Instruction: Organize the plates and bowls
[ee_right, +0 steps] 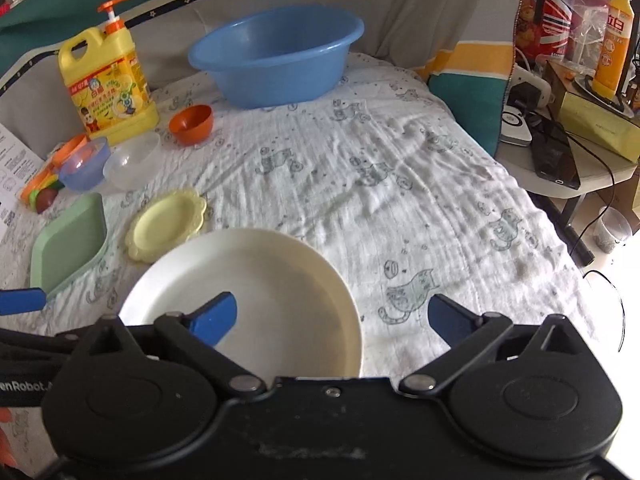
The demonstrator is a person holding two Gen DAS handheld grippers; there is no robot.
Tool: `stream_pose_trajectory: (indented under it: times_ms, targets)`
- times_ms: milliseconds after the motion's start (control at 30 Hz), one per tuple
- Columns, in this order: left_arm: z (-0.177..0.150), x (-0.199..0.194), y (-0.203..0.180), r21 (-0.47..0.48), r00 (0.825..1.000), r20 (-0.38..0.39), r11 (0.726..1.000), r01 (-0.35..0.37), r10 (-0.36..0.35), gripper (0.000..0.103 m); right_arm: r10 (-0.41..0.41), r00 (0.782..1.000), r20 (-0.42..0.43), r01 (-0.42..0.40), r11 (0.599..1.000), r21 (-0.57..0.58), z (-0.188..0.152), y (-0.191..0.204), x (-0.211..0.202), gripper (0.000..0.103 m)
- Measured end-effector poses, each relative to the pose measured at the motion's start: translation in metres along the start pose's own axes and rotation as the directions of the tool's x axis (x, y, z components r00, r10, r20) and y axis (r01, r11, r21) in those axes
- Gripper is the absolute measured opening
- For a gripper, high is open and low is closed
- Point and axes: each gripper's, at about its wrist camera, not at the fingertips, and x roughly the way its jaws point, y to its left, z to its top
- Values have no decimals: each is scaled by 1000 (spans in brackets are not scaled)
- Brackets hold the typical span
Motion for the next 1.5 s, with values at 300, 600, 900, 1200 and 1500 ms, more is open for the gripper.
stream_pose_trajectory:
  times_ms: [300, 600, 900, 1200, 1500]
  targets:
    - [3, -14, 30, -82, 1000, 27, 997, -12, 14, 103, 39, 999, 27, -38, 999, -38, 15, 25, -13, 103]
    - [2, -16, 65, -144, 999, 36, 989, -35, 40, 103, 113, 993, 21, -111, 989, -100, 31, 76, -9, 103]
    - [0, 1, 144, -292, 994, 27, 952, -90, 102, 103, 195, 981, -21, -196, 966, -168, 52, 140, 10, 103]
    - [-6, 21, 197, -365, 987, 66, 924, -113, 147, 103, 294, 945, -147, -318, 929, -188, 68, 207, 62, 88]
    - [-1, 52, 207, -377, 996, -33, 922, -89, 82, 103, 299, 931, -210, -343, 913, -222, 72, 239, 109, 50]
